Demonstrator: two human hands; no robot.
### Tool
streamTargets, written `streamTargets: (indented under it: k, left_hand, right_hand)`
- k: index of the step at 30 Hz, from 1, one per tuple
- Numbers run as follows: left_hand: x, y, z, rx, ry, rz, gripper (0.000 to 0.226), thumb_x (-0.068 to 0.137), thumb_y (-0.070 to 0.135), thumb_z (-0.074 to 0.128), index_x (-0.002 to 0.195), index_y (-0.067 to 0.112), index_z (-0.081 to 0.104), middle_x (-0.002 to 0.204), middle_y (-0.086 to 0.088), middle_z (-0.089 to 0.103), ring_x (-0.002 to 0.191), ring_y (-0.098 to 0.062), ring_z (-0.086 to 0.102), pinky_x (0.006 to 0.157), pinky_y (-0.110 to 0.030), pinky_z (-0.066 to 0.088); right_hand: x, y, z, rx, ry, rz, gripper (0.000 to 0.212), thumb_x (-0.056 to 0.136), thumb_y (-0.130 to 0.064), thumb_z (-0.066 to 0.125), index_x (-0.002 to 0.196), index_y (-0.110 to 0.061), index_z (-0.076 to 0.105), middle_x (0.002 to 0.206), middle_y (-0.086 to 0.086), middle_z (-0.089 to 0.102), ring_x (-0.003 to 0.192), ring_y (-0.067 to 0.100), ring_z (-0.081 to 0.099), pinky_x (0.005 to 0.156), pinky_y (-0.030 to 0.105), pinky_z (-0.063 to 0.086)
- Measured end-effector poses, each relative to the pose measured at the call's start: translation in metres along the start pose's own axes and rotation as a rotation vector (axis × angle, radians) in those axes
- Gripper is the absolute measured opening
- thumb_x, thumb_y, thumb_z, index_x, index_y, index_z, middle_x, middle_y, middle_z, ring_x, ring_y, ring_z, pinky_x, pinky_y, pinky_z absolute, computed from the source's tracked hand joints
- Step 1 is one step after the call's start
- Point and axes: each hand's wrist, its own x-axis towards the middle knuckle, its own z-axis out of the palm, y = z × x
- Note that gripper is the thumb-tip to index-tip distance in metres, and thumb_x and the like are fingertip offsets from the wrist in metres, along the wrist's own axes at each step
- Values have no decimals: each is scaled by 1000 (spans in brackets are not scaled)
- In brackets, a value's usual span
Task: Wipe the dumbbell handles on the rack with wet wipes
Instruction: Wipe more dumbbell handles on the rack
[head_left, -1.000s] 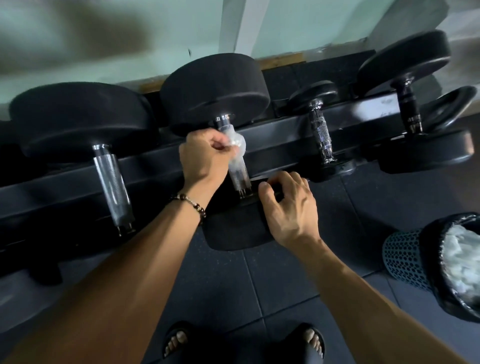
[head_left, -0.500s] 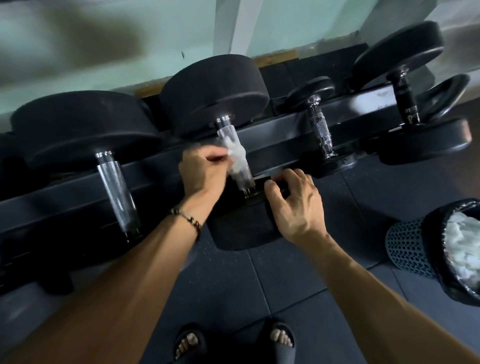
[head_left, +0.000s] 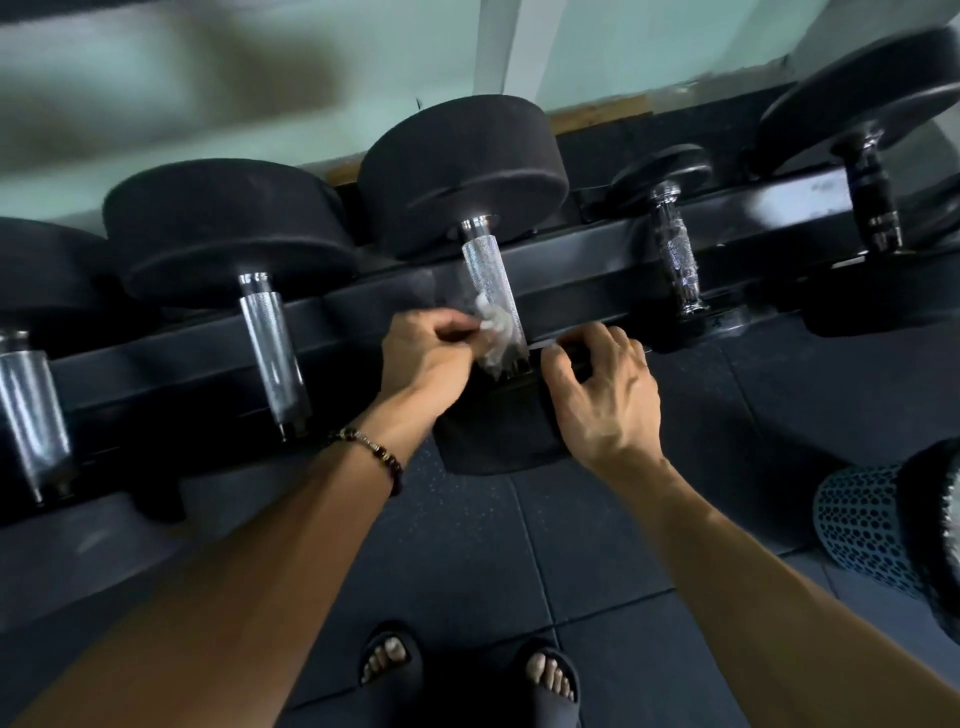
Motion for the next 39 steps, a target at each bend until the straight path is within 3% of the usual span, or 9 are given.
streamTargets:
  k: [3,6,11,15,21,25,31,36,39]
  left_hand:
    - [-35,6,-20,-19,-34,86,5,80,23,81,81,26,77,78,3,76,82,-18,74,82,-35,60]
    - [-58,14,-48,-21,-31,86,8,82,16,78,89,20,77,80,0,76,78,-17,74,74,-36,62]
    - [-85,27,-99,-114,-94,-31,10,84,7,75,87,17,74,83,-2,76,79,-15,74,67,-25,60]
    - [-98,16,-144,-162,-111,-97,7,86,7,72,92,11,73,84,-1,76,80,-12,74,67,-22,58]
    - [-92,-17,-195,-228,-91,-77,16,88,9,70,104,9,71,94,-8,76,85,-17,74,77,-24,59]
    - [-86,-39,-213,282,-33,164,23,85,30,74,107,24,72,98,21,66,82,13,60,75,2,42]
    - [-78,-66,-219,409,-144,60,30,75,57,74,81,27,74,60,10,65,59,3,61,47,-10,39]
    - [-76,-75,-218,362,-122,45,43,64,69,71,86,33,73,70,13,67,66,1,63,58,-16,46]
    - [-77,-82,-215,314,-90,18,51,58,77,65,89,38,74,78,15,70,76,-1,65,69,-25,54]
  right_hand:
    - [-2,-2,-5,20,-44,-56,61,79,-58,32,121,-20,57,110,3,62,106,26,51,90,34,37]
    - [-10,-20,-12,-90,-23,-296,55,92,-42,37,139,-15,45,121,8,59,116,27,53,115,51,25]
    - [-42,-79,-2,97,-237,-677,47,86,-23,64,131,-12,58,131,8,55,113,24,58,94,33,50]
    - [-59,-117,18,251,-324,-565,26,81,-14,76,107,-14,73,102,2,65,86,8,62,77,9,46]
    - [-67,-150,50,303,-437,-272,20,78,-5,70,89,-20,78,89,-7,71,77,2,64,68,12,50]
    - [-52,-156,70,370,-284,-77,26,81,-6,73,103,-21,76,87,-19,68,73,-13,63,69,6,49]
    - [-26,-169,99,214,-190,-8,21,84,-8,68,86,-28,74,80,-17,67,74,0,65,65,8,49]
    - [-3,-183,133,92,-104,-164,24,85,-4,62,102,-13,77,98,3,75,87,16,67,77,19,51]
    - [-6,-179,141,134,-152,-171,28,85,-3,65,108,-14,76,105,3,75,95,13,68,83,12,49]
